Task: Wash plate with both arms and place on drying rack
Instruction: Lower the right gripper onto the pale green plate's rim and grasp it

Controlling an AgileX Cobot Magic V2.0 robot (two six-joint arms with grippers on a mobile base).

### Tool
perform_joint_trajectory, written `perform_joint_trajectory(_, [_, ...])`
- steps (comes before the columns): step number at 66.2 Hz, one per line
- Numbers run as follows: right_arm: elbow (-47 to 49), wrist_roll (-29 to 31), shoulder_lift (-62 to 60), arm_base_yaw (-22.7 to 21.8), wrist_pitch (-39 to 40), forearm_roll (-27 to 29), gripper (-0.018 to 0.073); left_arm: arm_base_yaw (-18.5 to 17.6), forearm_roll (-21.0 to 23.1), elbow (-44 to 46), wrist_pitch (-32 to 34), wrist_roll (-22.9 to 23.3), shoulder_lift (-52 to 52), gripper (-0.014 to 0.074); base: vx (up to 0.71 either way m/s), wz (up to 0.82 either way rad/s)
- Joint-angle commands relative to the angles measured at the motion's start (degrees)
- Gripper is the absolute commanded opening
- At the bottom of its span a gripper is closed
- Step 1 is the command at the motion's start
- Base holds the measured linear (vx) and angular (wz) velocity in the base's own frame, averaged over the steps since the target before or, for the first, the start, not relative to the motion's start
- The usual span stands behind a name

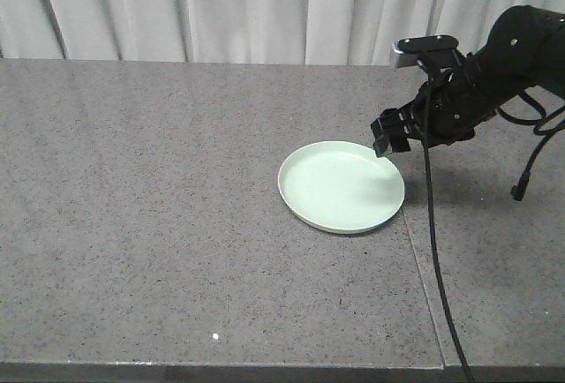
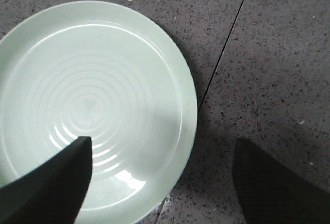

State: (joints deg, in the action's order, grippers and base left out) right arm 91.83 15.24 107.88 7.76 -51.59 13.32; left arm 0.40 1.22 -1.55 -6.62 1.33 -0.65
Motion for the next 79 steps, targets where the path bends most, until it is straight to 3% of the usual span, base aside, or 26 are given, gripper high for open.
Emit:
perform_joint_trajectory(1, [3.0, -0.9, -0.2, -0.1, 1.2, -0.6, 0.0536, 0.0, 0.2, -1.2, 4.2, 0.5, -0.9, -0.0006, 0.00, 0.00])
perform_joint_trajectory(21, [3.0, -3.3, 5.2, -0.1, 0.6, -5.8, 0.0536, 0.0, 0.2, -1.2, 4.2, 0.5, -0.9, -0.0006, 0.00, 0.00])
perform_joint_trajectory(34, [3.0, -3.3, 6.6, -0.1, 0.0, -6.0, 0.0517, 0.0, 0.2, -1.2, 4.2, 0.5, -0.9, -0.0006, 0.00, 0.00])
perform_joint_trajectory(46, [3.0, -3.2, 7.3, -0.1, -0.5, -5.9, 0.0382, 0.0, 0.2, -1.2, 4.2, 0.5, -0.9, -0.0006, 0.00, 0.00])
perform_joint_trajectory(63, [3.0, -1.9, 8.6, -0.1, -2.8, -5.7, -0.0012, 0.0, 0.2, -1.2, 4.2, 0.5, -0.9, -0.0006, 0.00, 0.00])
perform_joint_trajectory(79, [3.0, -1.9, 7.2, -0.3, -3.0, -3.4, -0.0009, 0.0, 0.2, -1.2, 4.2, 0.5, -0.9, -0.0006, 0.00, 0.00])
